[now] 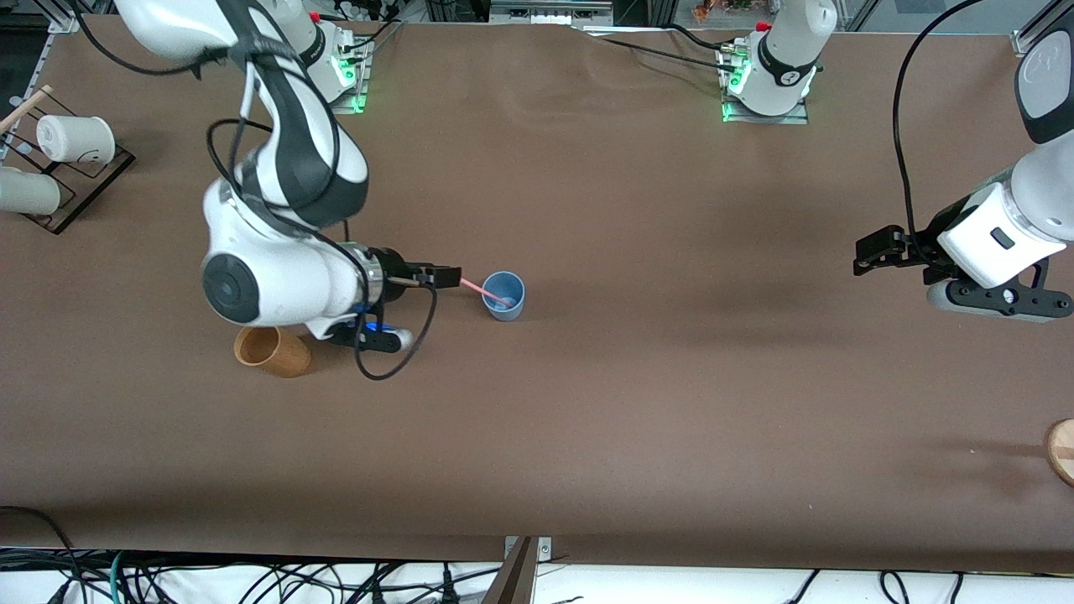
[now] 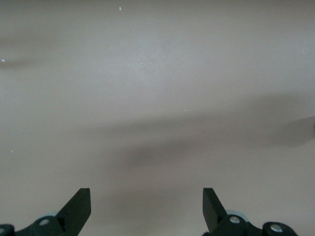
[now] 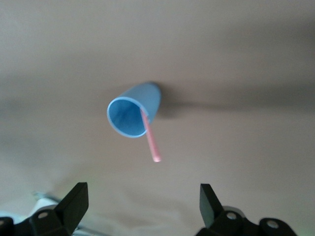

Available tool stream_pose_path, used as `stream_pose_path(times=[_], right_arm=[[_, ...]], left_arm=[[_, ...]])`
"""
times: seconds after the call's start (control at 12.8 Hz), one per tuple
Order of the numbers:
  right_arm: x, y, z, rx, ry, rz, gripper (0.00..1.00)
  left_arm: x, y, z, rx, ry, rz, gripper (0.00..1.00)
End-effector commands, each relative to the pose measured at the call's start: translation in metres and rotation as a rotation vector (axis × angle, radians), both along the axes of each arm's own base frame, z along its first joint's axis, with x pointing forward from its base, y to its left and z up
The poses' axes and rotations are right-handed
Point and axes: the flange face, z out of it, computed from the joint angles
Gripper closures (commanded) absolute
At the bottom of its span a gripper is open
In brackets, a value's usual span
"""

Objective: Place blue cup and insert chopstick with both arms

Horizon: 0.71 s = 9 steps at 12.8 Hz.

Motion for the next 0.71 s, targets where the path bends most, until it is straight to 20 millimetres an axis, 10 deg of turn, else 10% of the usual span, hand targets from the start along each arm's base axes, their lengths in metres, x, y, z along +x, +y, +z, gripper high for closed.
stream_pose_path(times=[0.0,0.47,0.63], right_arm=[[0.007,-0.043,0.042,-0.068,-0.125,0.073,0.0],[-0.015,-0.123,0.142,-0.266,-0.258,0.112,0.0],[-0.016,-0.141,0.149,-0.282,-0.256,0.087,0.0]], left_arm=[[0.004,-0.005,0.005,-0.019,-0.008,-0.012,0.0],[0.004,-0.007,0.004,-0.021,-0.006,-0.014,0.0],[0.004,-0.007,0.004,-0.021,-0.006,-0.014,0.0]])
